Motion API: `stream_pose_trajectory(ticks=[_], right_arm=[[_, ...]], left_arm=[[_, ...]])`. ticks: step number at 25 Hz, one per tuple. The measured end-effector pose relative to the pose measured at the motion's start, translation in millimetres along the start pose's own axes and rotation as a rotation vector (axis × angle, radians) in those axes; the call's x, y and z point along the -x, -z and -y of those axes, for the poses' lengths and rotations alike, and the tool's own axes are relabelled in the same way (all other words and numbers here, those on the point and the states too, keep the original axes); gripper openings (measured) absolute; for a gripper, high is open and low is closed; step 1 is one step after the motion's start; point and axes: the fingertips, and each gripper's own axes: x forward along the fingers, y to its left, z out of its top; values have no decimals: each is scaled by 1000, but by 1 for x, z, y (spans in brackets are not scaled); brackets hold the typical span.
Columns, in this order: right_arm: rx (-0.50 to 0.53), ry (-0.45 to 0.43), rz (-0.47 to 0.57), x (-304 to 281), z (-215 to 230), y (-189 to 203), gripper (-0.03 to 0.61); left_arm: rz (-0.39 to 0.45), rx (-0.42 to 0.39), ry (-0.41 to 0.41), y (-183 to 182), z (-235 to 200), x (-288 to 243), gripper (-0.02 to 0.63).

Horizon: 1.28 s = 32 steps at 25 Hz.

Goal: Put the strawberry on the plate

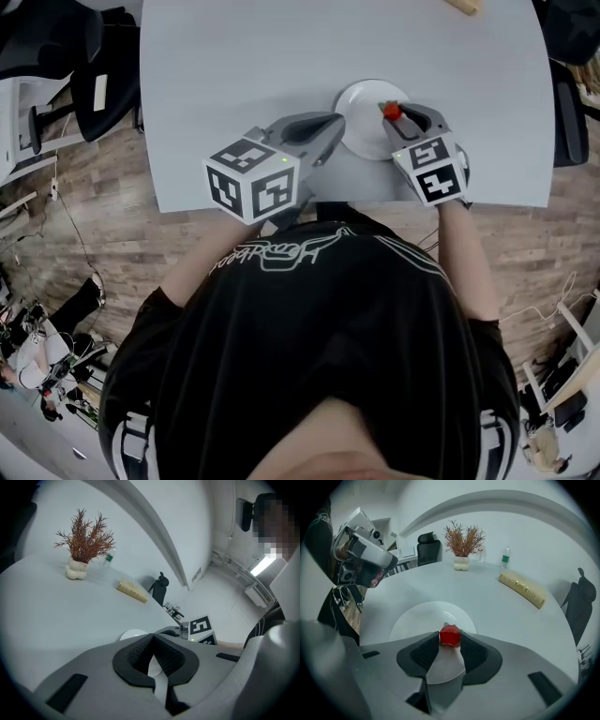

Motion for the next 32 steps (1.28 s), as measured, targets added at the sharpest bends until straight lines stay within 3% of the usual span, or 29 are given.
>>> stream_pose_trajectory(ticks=[14,23,30,32], right_arm=[[-9,-8,93,30,-5,-18,179],[-27,76,310,117,-35,-61,181],[-91,123,489,190,-99,-89,175],[-86,146,527,206,-120,-96,146]], left_arm=[[3,5,7,0,2,7,6],[45,-70,68,-9,37,48,6],[87,-166,127,-3,80,115,6],[96,-196,141,1,93,137,6]])
